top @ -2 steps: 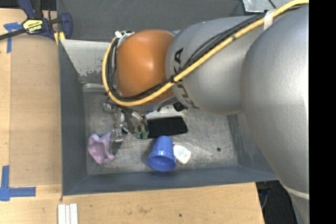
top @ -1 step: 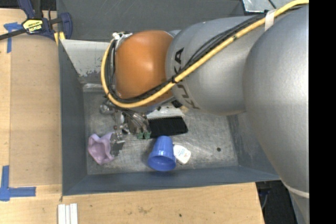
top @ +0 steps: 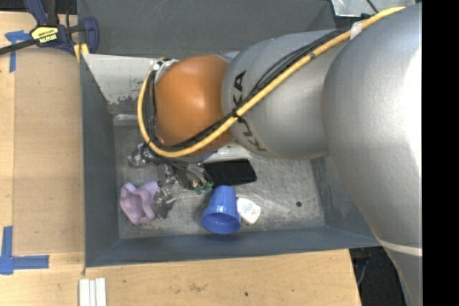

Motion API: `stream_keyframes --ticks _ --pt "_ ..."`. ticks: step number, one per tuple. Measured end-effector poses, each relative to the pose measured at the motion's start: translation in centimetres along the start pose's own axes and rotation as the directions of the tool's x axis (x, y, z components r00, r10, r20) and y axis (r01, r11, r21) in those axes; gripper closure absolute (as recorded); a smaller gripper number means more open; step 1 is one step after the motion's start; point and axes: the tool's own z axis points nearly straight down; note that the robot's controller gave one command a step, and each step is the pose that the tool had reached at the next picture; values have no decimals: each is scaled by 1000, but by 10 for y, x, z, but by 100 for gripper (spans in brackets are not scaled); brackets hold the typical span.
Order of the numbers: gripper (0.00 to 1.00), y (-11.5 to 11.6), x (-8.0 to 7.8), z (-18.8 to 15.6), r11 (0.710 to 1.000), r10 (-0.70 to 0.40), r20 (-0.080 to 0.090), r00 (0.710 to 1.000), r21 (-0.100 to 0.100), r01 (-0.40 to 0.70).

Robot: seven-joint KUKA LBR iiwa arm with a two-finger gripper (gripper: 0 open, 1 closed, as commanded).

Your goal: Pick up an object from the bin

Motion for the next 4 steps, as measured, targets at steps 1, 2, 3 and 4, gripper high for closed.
stream_keyframes --ticks 1,2,3,4 --pt "100 1 0 39 979 204 -4 979 2 -204" --pt "100 1 0 39 979 204 -4 979 1 -204" --pt "100 1 6 -1 976 219 -9 976 2 -219" --pt "100 -1 -3 -42 975 221 -6 975 2 -221"
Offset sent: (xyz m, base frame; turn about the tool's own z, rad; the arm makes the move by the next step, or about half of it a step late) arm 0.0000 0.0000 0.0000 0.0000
